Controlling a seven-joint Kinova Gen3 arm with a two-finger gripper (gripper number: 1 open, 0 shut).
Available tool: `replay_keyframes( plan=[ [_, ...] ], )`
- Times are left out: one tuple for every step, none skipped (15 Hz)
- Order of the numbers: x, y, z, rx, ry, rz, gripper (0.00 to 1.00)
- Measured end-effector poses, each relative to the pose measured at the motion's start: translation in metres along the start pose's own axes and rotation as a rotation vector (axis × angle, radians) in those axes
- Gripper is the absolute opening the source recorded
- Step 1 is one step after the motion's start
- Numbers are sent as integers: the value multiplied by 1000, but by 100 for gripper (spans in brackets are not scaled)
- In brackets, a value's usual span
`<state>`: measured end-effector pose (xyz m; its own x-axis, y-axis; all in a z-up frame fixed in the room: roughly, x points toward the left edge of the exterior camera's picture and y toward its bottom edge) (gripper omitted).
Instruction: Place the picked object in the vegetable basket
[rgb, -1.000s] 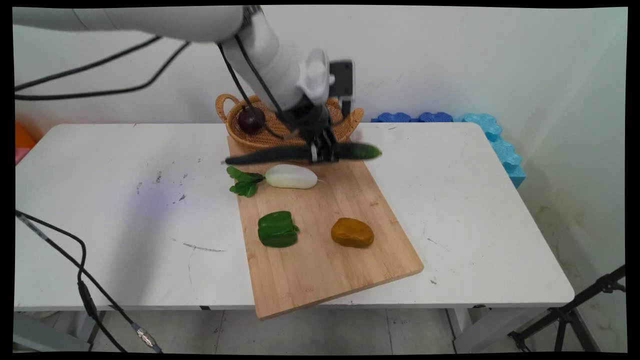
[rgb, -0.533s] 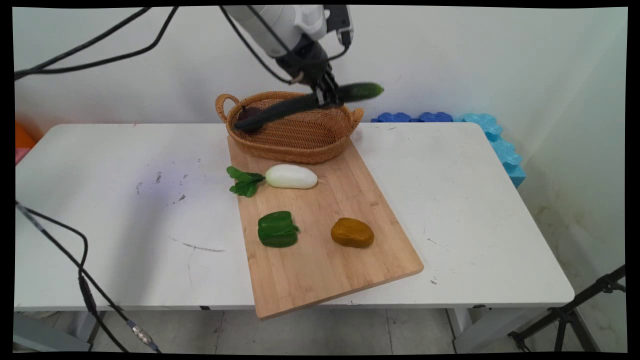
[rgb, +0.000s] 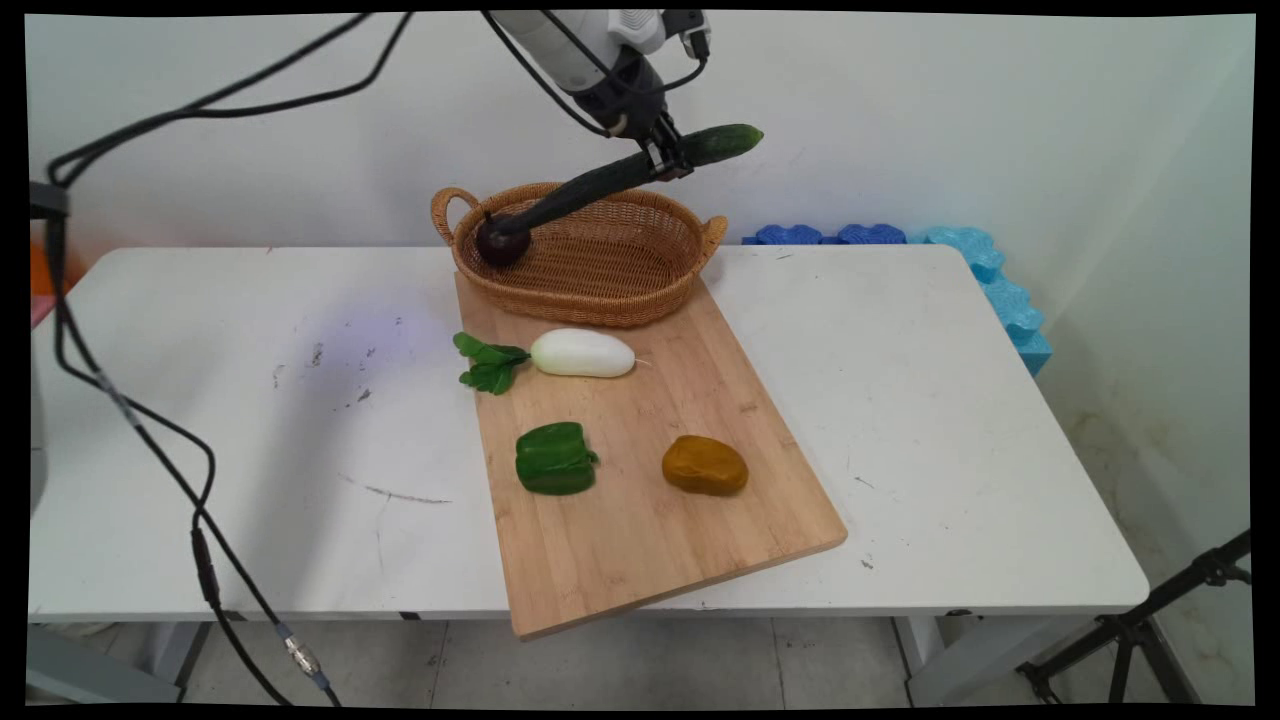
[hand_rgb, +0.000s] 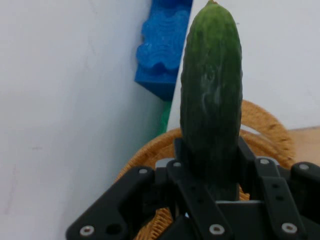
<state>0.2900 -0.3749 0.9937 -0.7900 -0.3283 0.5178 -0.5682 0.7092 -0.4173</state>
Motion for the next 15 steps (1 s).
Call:
replay_keyframes(
  plan=[
    [-2,-6,10,3,-1,-13,0],
    [-6,-11,21,4,-5,-28,0],
    [-9,-17,33,3,-7,-42,0],
    [-12,-20,42,1,-10,-54,0],
    [-16,-24,53,-5,-11,-67,0],
    [-21,-27,64,-13,-12,-81,0],
    [-25,-29,73,-21,-11,-92,0],
    [-29,-31,82,-31,-12,-106,0],
    [-34,-33,89,-40,-14,-118,0],
    [-38,-34,95,-47,-17,-127,0],
    [-43,-34,100,-56,-20,-138,0],
    [-46,-34,103,-64,-21,-146,0],
    [-49,-33,105,-72,-21,-152,0],
    [-50,-32,107,-81,-19,-156,0],
    [-52,-31,107,-88,-17,-160,100]
  ],
)
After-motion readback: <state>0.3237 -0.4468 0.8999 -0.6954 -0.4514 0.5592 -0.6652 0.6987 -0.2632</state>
